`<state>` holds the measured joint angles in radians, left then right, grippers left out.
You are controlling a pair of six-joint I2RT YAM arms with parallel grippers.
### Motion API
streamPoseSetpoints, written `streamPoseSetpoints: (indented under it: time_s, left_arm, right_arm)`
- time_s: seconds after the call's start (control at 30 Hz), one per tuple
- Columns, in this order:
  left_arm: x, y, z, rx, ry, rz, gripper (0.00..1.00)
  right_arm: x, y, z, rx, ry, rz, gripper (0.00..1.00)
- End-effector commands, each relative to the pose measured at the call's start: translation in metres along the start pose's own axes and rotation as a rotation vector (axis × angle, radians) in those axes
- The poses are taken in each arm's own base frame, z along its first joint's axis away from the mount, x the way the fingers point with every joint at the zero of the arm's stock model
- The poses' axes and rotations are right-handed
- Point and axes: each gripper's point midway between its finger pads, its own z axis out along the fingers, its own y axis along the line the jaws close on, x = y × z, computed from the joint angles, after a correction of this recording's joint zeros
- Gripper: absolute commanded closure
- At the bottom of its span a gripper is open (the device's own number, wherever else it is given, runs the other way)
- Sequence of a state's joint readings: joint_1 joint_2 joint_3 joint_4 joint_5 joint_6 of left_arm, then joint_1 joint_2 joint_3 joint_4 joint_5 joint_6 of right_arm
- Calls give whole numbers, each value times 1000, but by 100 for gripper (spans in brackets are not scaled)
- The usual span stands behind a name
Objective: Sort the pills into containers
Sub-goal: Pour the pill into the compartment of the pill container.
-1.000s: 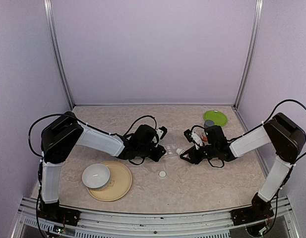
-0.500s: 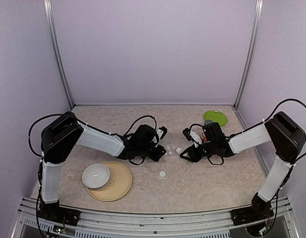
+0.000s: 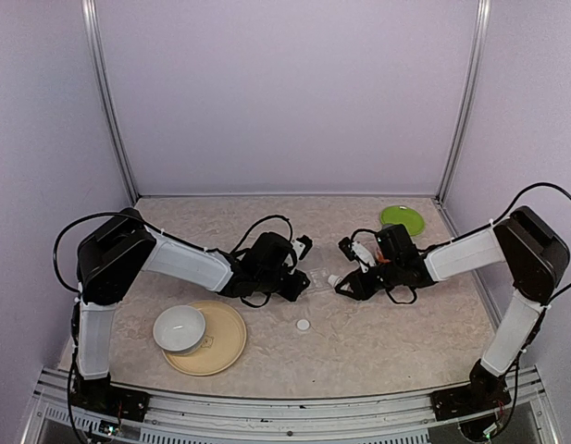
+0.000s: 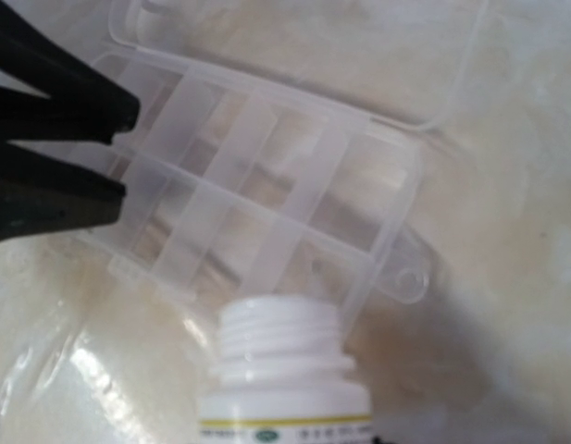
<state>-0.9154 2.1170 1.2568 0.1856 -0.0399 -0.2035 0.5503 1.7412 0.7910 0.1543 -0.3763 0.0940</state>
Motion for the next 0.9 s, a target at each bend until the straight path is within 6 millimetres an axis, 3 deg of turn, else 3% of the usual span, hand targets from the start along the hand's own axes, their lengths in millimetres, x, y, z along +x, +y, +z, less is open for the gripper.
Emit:
streamPoseSetpoints:
  time_s: [0.0,0.87]
  left_arm:
    - [29,4,10,-3,91,8,71]
    - [31,6,12,-14,99,7,72]
  right_arm:
    - [17,0,6,10,79,2,100]
    - [5,2,-7,61,76,-35,100]
